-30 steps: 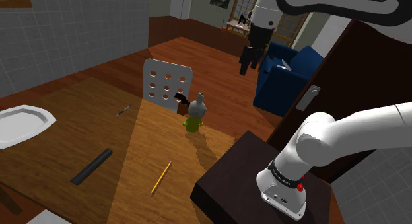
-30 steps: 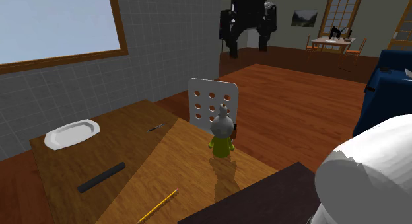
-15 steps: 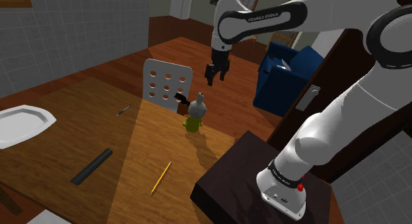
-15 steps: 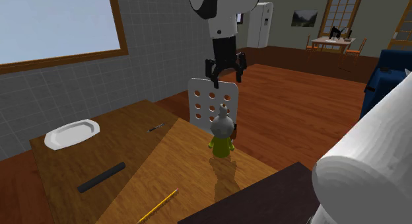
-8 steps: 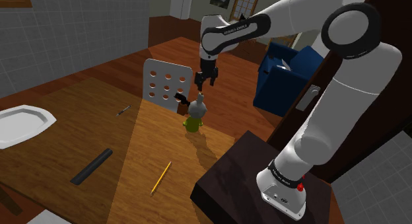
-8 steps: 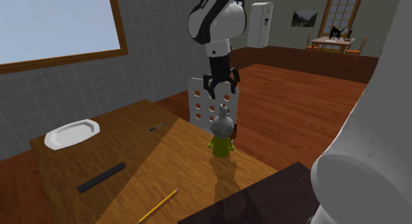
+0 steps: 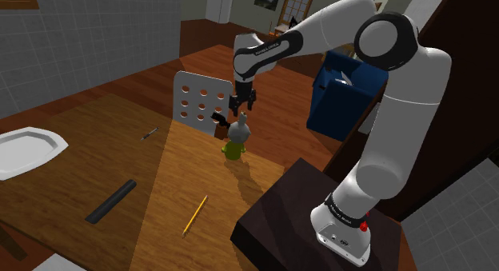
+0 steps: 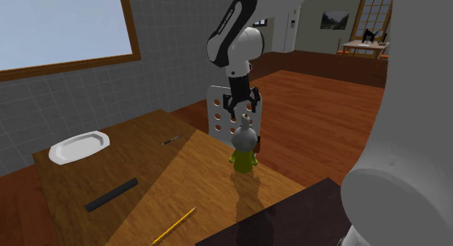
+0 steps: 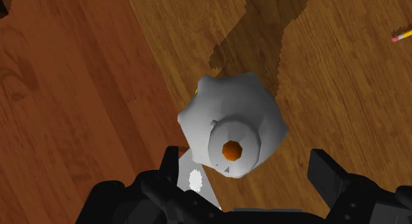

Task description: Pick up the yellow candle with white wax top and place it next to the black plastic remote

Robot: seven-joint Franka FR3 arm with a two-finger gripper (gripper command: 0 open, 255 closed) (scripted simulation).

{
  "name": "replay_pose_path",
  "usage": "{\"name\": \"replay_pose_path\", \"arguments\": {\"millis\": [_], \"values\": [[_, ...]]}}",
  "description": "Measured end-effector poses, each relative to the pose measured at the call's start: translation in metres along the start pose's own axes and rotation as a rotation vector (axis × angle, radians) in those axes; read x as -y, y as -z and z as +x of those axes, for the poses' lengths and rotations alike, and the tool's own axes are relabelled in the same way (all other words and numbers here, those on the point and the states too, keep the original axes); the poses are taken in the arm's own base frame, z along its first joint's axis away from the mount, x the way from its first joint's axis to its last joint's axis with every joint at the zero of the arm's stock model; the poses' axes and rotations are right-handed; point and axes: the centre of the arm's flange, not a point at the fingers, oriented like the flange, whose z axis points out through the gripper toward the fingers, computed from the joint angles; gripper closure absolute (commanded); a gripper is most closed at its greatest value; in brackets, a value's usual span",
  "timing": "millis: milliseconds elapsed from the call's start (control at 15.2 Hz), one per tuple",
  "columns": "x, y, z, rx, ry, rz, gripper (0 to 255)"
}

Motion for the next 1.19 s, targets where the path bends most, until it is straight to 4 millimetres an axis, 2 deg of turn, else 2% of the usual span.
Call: {"name": "replay_pose_path", "arguments": {"millis": [330, 726, 792, 1188], "values": [[-0.002, -0.021, 0.001, 0.0, 0.0, 0.0, 0], [-0.002, -0.024, 0.001, 0.0, 0.0, 0.0, 0], [-0.002, -0.024, 0.001, 0.0, 0.0, 0.0, 255], [-0.002, -0.023, 0.001, -0.001, 0.0, 0.0, 255]]}}
